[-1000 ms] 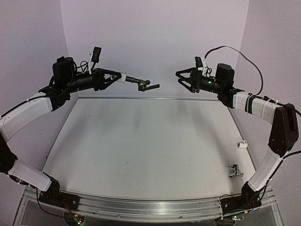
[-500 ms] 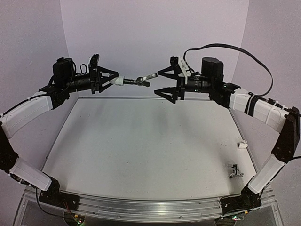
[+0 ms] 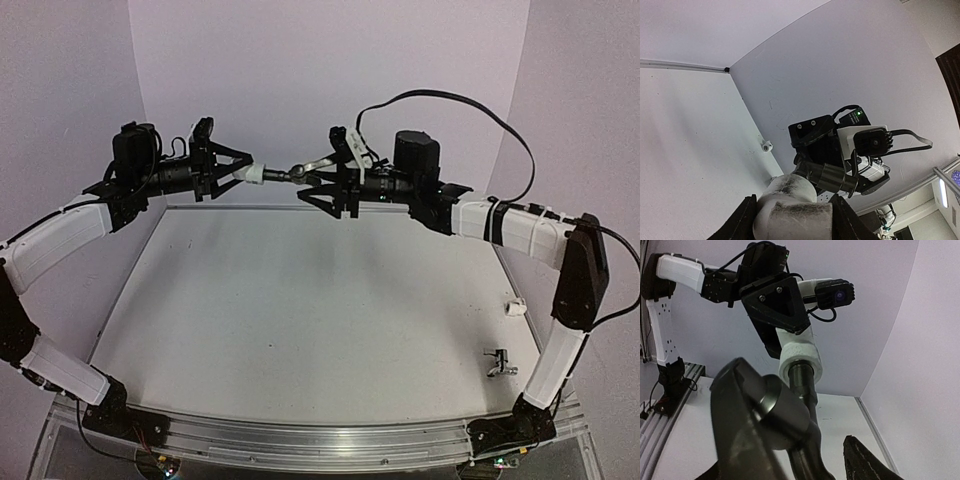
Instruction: Install the water faucets
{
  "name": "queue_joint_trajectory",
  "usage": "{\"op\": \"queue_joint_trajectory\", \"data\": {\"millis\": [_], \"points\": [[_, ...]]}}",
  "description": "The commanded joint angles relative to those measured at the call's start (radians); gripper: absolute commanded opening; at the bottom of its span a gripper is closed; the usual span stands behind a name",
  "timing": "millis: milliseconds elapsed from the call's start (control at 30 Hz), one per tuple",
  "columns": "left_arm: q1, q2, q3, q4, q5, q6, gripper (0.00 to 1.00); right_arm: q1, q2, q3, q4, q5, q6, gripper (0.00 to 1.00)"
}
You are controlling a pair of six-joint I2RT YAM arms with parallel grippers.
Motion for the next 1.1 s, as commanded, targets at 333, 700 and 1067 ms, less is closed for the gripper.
{"op": "queue_joint_trajectory", "data": {"millis": [333,700,1067], "points": [[-0.001,-0.033,0.023,0.066,-0.031,0.170,0.00,0.000,0.061,0.014,0.327,0.080,0.709,0.14],[-0.045,-0.151,-0.100,0.185,0.259,1.020,0.00,-0.023,0.178,0.095,0.340,0.031,1.656,0.00],[-0.029,-0.122,-0.054,0.178,0.344,1.254,0.00,-0.076,0.106,0.003,0.516,-0.006,2.008,0.20]]}}
